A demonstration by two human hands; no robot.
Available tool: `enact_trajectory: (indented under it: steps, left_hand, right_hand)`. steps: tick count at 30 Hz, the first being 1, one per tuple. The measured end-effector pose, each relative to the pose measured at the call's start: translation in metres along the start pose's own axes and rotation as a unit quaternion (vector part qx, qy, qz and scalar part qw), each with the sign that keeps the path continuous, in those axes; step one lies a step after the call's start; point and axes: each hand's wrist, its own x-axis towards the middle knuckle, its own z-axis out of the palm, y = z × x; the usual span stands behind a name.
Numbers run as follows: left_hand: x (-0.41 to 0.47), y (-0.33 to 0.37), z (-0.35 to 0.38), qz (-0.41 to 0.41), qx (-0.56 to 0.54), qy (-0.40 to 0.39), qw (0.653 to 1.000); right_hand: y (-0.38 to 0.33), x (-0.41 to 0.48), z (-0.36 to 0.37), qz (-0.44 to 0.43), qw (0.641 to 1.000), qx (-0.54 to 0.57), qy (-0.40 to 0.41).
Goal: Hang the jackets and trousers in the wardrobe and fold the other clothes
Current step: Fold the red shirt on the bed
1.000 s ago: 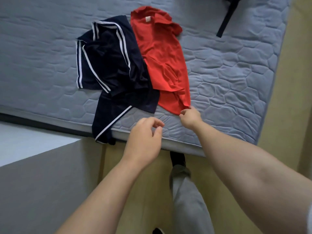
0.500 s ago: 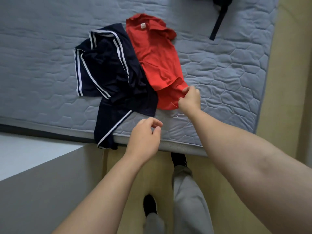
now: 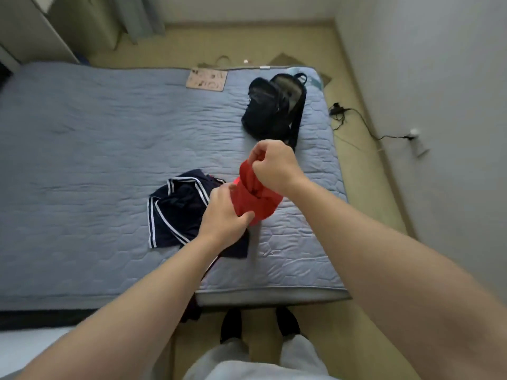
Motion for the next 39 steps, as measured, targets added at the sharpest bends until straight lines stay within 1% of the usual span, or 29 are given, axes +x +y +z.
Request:
enact_trajectory:
  steps: [2, 5, 7, 9, 11, 13, 16, 18, 21, 24, 26, 28, 30, 32, 34, 37, 39]
  left_hand:
    - [-0.002, 0.022, -0.019, 0.056, -0.027, 0.002, 0.998]
    - [-0.001, 0.058, -0.037, 0.126, -0.054, -0.028, 0.990]
    - [-0.002, 0.077, -0.043, 0.173, -0.073, -0.015, 0.982]
    - [-0.004, 0.092, -0.050, 0.199, -0.093, 0.010, 0.976]
    - [-0.006, 0.105, -0.060, 0.226, -0.092, 0.017, 0.970]
    - [-0.008, 0.117, -0.069, 0.258, -0.054, 0.004, 0.965]
    - [-0.012, 0.131, -0.075, 0.291, 0.030, -0.056, 0.954]
    - [-0.013, 0.135, -0.075, 0.296, 0.076, -0.099, 0.947]
    - [-0.010, 0.145, -0.081, 0.300, 0.117, -0.147, 0.935]
    - [-0.003, 0.162, -0.100, 0.320, 0.153, -0.145, 0.923]
    - [0.002, 0.178, -0.116, 0.337, 0.150, -0.128, 0.921]
    - [0.004, 0.197, -0.131, 0.337, 0.110, -0.119, 0.928]
    - [0.005, 0.217, -0.145, 0.335, 0.048, -0.116, 0.934]
    - [0.005, 0.233, -0.156, 0.343, 0.005, -0.109, 0.933]
    - [0.004, 0.249, -0.166, 0.363, -0.015, -0.072, 0.929]
    - [0.005, 0.267, -0.175, 0.401, -0.015, 0.001, 0.916]
    - [0.008, 0.275, -0.177, 0.414, -0.010, 0.042, 0.909]
  right_hand:
    - [-0.032, -0.012, -0.023, 0.018, 0.999, 0.038, 0.011]
    - [-0.068, -0.027, -0.052, 0.019, 0.995, 0.074, 0.058]
    - [-0.086, -0.038, -0.071, 0.014, 0.991, 0.081, 0.101]
    - [-0.097, -0.050, -0.092, 0.013, 0.985, 0.082, 0.150]
    - [-0.104, -0.063, -0.114, 0.010, 0.977, 0.079, 0.197]
    - [-0.107, -0.073, -0.136, 0.006, 0.965, 0.072, 0.253]
    - [-0.113, -0.087, -0.165, 0.002, 0.940, 0.073, 0.332]
    - [-0.117, -0.097, -0.179, -0.013, 0.931, 0.056, 0.360]
    - [-0.122, -0.113, -0.199, -0.030, 0.923, -0.015, 0.384]
    - [-0.118, -0.129, -0.219, -0.003, 0.915, -0.136, 0.380]
    - [-0.113, -0.140, -0.230, 0.017, 0.902, -0.211, 0.375]
    - [-0.108, -0.149, -0.239, 0.021, 0.887, -0.270, 0.375]
    - [-0.105, -0.154, -0.247, 0.032, 0.879, -0.299, 0.369]
    - [-0.101, -0.156, -0.255, 0.052, 0.887, -0.291, 0.355]
    - [-0.098, -0.157, -0.260, 0.061, 0.903, -0.273, 0.327]
    - [-0.098, -0.158, -0.262, 0.042, 0.949, -0.202, 0.237]
    - [-0.099, -0.158, -0.260, 0.034, 0.981, -0.105, 0.161]
